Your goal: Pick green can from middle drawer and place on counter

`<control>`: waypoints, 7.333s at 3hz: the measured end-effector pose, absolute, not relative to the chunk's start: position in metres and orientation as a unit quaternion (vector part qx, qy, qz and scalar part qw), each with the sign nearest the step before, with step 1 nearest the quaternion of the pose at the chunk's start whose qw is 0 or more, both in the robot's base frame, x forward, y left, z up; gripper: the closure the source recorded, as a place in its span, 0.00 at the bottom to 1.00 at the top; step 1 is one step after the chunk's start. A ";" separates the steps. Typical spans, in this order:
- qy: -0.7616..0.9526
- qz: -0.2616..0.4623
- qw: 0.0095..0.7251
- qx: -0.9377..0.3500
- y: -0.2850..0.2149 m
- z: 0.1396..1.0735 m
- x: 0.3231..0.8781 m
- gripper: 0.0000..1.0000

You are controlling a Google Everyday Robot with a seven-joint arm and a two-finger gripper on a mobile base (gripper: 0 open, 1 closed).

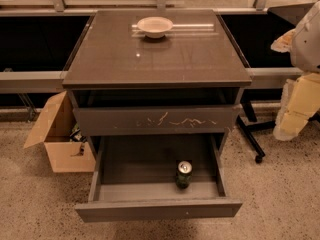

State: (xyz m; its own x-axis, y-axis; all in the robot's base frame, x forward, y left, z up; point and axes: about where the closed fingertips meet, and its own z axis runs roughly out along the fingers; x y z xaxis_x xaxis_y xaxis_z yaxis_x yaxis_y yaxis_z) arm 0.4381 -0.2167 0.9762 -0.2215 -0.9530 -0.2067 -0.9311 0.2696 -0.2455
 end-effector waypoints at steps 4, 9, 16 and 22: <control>0.730 0.079 0.257 -0.629 -0.199 0.897 0.455 0.00; 0.685 0.215 0.299 -0.628 -0.186 0.739 0.461 0.00; 0.659 0.299 0.327 -0.608 -0.167 0.527 0.520 0.00; 0.678 0.305 0.371 -0.557 -0.125 0.443 0.598 0.00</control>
Offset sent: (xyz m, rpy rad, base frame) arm 0.0147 0.0147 -0.0361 0.1177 -0.0338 0.1077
